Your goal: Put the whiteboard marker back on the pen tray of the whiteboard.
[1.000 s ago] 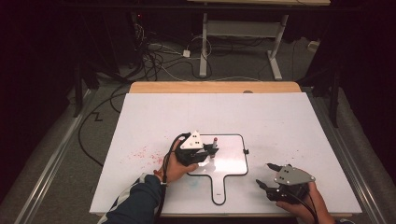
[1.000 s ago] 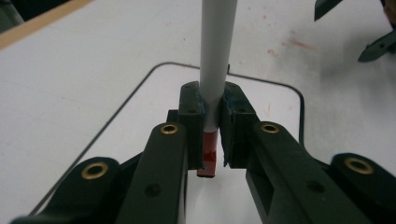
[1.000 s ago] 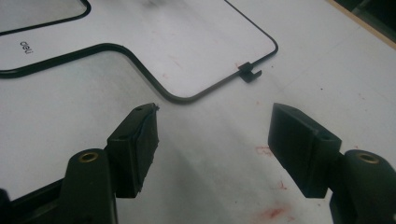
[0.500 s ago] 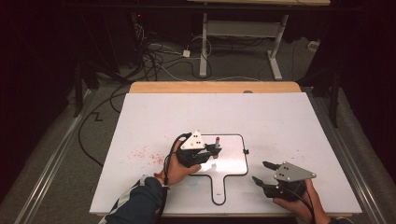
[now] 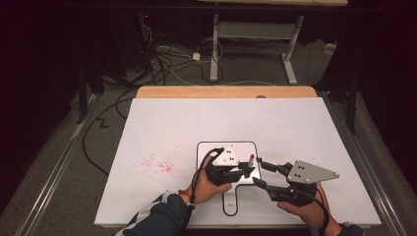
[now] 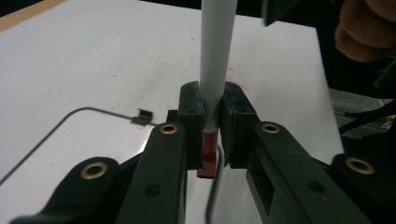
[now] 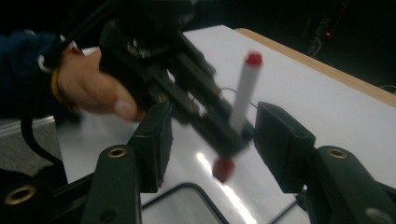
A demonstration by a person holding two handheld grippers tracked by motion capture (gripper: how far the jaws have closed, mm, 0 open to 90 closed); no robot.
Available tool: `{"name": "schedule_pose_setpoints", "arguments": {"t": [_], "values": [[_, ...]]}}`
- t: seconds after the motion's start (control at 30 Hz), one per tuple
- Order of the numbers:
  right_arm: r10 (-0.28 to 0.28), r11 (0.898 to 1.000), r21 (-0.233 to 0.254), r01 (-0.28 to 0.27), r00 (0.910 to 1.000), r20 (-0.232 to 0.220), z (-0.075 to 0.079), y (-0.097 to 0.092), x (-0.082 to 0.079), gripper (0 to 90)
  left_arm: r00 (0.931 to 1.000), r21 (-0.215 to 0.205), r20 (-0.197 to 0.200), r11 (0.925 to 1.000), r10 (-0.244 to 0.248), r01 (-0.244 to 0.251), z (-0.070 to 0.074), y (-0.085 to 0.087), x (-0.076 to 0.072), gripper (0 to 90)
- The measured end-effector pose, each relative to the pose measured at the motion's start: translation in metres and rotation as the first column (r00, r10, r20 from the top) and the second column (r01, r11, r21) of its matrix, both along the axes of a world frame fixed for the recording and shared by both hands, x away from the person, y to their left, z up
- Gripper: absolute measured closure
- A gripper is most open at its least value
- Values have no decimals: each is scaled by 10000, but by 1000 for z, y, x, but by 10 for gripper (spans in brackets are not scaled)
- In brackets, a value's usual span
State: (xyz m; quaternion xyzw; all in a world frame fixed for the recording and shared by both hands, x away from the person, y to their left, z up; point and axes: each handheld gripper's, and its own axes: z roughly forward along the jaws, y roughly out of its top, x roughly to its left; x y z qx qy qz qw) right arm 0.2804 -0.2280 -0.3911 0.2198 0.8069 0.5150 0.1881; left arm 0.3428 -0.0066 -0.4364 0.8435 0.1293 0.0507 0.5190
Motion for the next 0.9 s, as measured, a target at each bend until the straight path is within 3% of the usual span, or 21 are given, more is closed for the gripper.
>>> {"name": "schedule_pose_setpoints", "arguments": {"t": [0.23,0.4,0.5,0.57,0.67,0.77,0.83,0.9], "values": [[136,9995,287,-124,9991,-399,0,3,7,598,9994,-201,-347,9998,56,-63,-3,-9,0,779],[-647,9978,154,647,9979,-42,1,-2,10,569,9994,-222,-336,9997,113,-120,-2,-8,1,783],[-722,9969,282,728,9971,-225,1,-4,15,584,9996,-117,-286,9999,-49,46,-3,-12,-2,783],[-658,9977,168,662,9976,-218,0,-1,17,620,9995,-64,-251,9998,-199,198,-2,-15,-4,783],[-623,9980,56,624,9979,-181,0,2,20,793,9996,-125,-174,9997,-231,229,-1,-17,-6,782],[-494,9984,235,508,9973,-539,0,-1,27,806,9996,-194,-210,9996,-203,199,-1,-15,-6,771],[-546,9977,343,578,9946,-881,1,-3,32,808,9997,-130,-185,9998,-152,150,0,-13,-6,693],[-708,9967,316,750,9906,-1175,3,-7,37,808,9996,-26,46,9996,277,-277,3,-5,-9,564]]}}
